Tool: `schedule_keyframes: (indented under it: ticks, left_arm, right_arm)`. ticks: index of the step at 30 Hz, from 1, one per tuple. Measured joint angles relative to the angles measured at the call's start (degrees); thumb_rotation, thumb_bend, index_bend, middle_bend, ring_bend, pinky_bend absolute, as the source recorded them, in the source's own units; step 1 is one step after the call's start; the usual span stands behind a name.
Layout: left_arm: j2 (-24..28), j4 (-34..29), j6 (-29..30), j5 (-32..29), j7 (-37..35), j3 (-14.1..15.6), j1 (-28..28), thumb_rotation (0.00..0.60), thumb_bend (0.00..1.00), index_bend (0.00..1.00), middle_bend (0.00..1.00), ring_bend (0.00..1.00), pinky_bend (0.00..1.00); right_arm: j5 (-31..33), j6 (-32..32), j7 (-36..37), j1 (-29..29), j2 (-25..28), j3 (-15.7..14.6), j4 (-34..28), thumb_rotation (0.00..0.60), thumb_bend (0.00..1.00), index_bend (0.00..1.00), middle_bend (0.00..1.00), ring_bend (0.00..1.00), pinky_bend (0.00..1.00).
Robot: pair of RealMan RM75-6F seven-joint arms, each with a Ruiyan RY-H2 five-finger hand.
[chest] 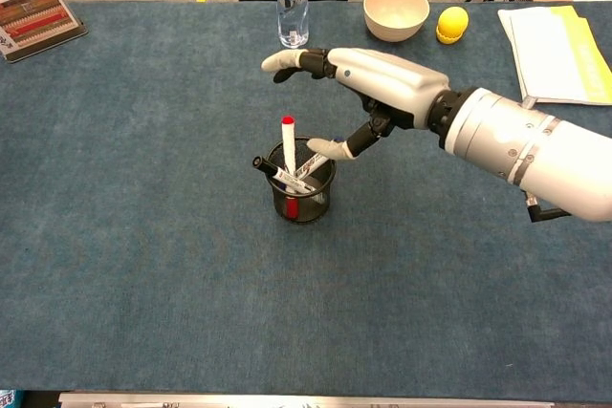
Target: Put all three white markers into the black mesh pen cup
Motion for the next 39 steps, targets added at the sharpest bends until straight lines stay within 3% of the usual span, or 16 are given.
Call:
schedule_keyframes:
  ticks: [8, 18, 32, 39]
  left_arm:
    - [-1.2, 1.7, 0.0, -0.9, 1.5, -0.6, -0.1, 0.600, 0.34, 0.31, 0.06, 0.00, 0.00]
    - [-2.9, 4.0, 0.2, -1.5, 4.1, -1.0, 0.0, 0.600, 0.34, 0.31, 0.06, 0.00, 0.00]
    - [-4.7, 5.9, 1.1, -3.4, 6.4, -1.8, 0.9, 0.600, 0.34, 0.32, 0.07, 0.00, 0.00]
    - [-4.5, 5.3, 1.1, -3.5, 7.1, -1.8, 1.2, 0.600, 0.34, 0.32, 0.07, 0.00, 0.00]
  right_arm:
    - [-0.2, 13.1, -13.1, -6.6, 4.3, -1.5, -2.8, 0.600, 0.31, 0.29, 0.31, 0.11, 0.17]
    - [1.9, 26.4, -27.2, -16.6, 11.8, -4.9, -5.0, 0.600, 0.32, 0.34, 0.32, 0.12, 0.18]
    - [1.7, 38.2, -28.8, -28.0, 14.1, -7.1, -2.5, 0.600, 0.32, 0.35, 0.32, 0.12, 0.20]
    - [2.9, 38.7, -26.1, -31.1, 14.6, -6.7, -1.3, 0.600, 0.32, 0.35, 0.32, 0.12, 0.20]
